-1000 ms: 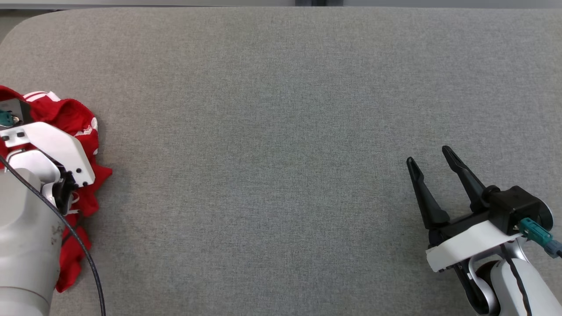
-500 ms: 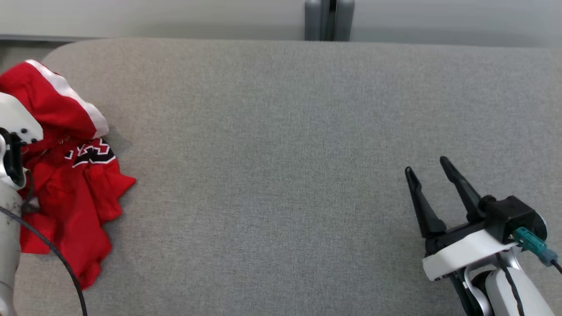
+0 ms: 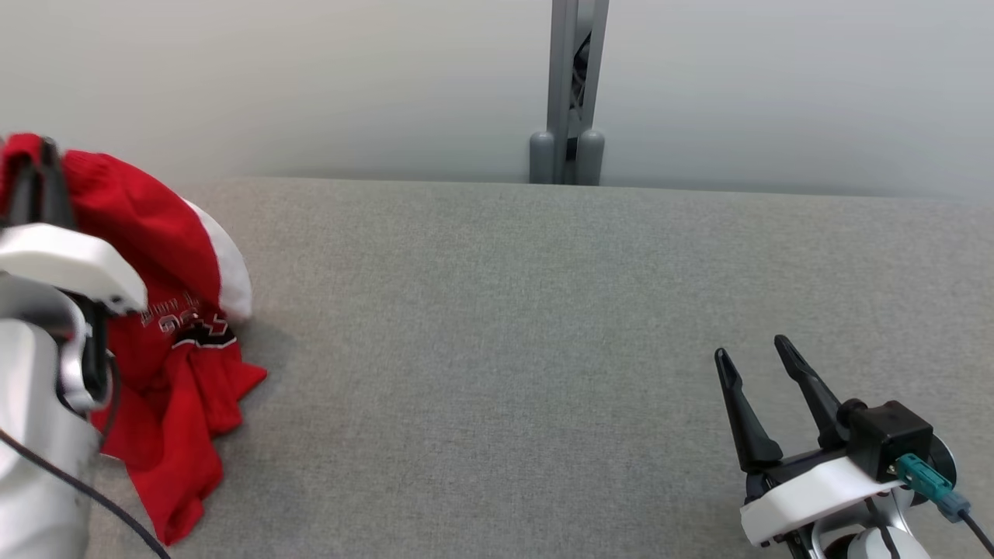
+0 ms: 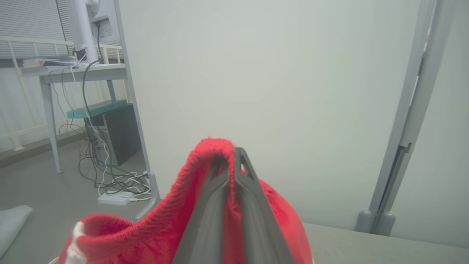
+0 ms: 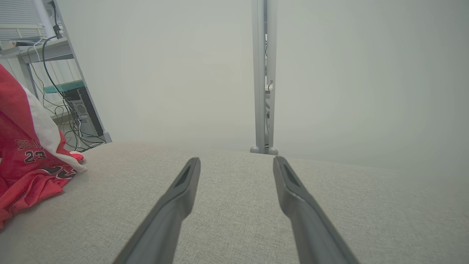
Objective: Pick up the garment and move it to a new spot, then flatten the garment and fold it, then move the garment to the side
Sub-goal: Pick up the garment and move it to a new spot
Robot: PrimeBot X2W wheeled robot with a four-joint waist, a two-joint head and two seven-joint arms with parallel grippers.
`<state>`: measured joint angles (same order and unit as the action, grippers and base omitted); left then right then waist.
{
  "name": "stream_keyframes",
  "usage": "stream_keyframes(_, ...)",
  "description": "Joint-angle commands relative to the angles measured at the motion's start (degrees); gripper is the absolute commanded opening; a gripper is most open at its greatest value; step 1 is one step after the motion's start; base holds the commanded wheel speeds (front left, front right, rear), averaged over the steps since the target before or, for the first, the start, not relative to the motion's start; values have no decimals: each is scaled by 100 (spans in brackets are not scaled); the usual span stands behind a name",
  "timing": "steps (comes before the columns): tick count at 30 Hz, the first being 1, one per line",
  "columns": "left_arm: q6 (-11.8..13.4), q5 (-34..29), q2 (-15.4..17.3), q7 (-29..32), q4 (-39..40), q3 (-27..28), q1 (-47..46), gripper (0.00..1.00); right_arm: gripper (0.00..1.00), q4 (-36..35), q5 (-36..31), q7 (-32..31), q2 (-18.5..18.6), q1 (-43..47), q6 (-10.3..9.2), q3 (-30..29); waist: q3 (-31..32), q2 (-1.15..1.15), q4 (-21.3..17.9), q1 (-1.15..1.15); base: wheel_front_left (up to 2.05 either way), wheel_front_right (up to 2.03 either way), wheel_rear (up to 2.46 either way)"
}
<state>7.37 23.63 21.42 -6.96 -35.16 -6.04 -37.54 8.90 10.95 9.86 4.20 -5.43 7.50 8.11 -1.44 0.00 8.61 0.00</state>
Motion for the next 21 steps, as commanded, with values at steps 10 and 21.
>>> stream_keyframes(10, 811, -217, -228, 1188, 3543, -515, 2318, 0, 100, -193, -111, -90, -98, 218, -1, -130, 267, 0, -535, 0, 0, 0, 0)
stream_keyframes(21, 455, -341, -894, 1503, 3772, -1621, 1859, 0, 100, -310, -118, -198, -102, 19, -1, -103, 35, 0, -1456, 0, 0, 0, 0)
